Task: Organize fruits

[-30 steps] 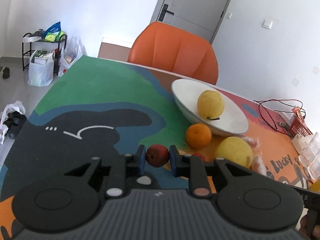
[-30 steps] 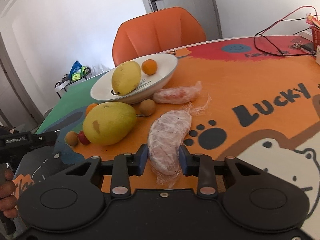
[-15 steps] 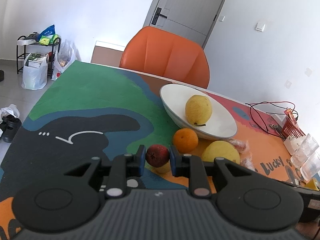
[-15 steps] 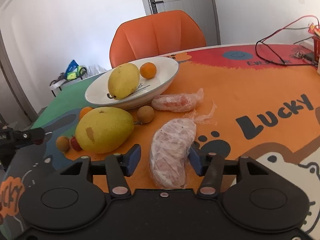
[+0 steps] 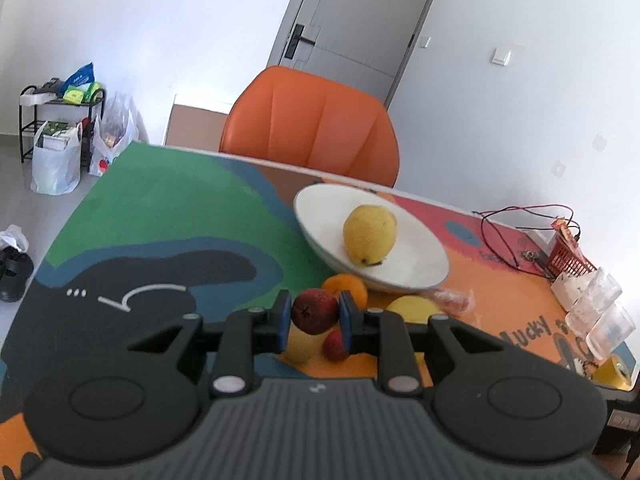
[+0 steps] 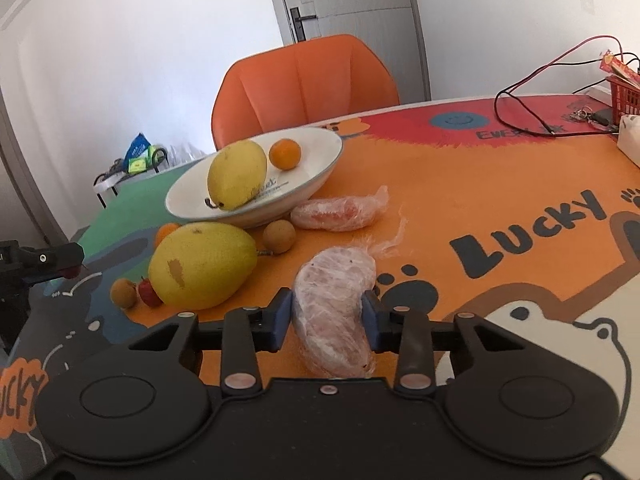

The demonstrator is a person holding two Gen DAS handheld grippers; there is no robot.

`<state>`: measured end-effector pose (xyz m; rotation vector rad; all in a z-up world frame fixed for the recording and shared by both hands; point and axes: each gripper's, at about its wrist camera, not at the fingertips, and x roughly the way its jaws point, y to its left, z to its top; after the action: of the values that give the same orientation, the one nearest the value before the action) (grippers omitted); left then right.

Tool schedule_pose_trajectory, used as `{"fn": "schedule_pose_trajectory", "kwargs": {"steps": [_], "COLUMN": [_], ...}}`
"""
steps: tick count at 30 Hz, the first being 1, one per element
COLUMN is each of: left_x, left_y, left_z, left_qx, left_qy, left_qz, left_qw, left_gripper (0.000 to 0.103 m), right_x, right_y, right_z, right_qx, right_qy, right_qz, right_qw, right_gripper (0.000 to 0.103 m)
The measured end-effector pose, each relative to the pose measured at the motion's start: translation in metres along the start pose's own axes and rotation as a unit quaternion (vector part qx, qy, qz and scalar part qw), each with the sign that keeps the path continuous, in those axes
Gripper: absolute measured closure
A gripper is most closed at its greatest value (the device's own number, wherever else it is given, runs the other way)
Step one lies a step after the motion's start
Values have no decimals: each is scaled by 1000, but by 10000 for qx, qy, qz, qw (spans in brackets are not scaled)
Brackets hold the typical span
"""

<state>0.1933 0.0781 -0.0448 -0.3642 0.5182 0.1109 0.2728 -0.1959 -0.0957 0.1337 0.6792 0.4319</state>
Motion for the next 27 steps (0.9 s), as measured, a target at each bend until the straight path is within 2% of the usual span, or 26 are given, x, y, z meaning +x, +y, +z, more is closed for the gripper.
{"fn": "schedule_pose_trajectory", "kwargs": {"steps": [10, 19, 27], "left_x": [-7, -8, 9], "left_y": [-24, -43, -47], "left_z": [19, 28, 35], "left_qx": [322, 485, 524], "left_qy": [-275, -316, -251], "left_qz": [-25, -100, -61], "left_qw": [9991, 9983, 9983], "left_gripper": [80, 80, 80], "right_x": [-17, -25, -25], "right_y": [-1, -6, -2], "right_z": [15, 29, 42], "right_qx": [73, 96, 105], "right_qy": [-334, -531, -699], "right_qz": [183, 309, 442], "right_qw": [9992, 9981, 9965], "right_gripper": [68, 68, 68]}}
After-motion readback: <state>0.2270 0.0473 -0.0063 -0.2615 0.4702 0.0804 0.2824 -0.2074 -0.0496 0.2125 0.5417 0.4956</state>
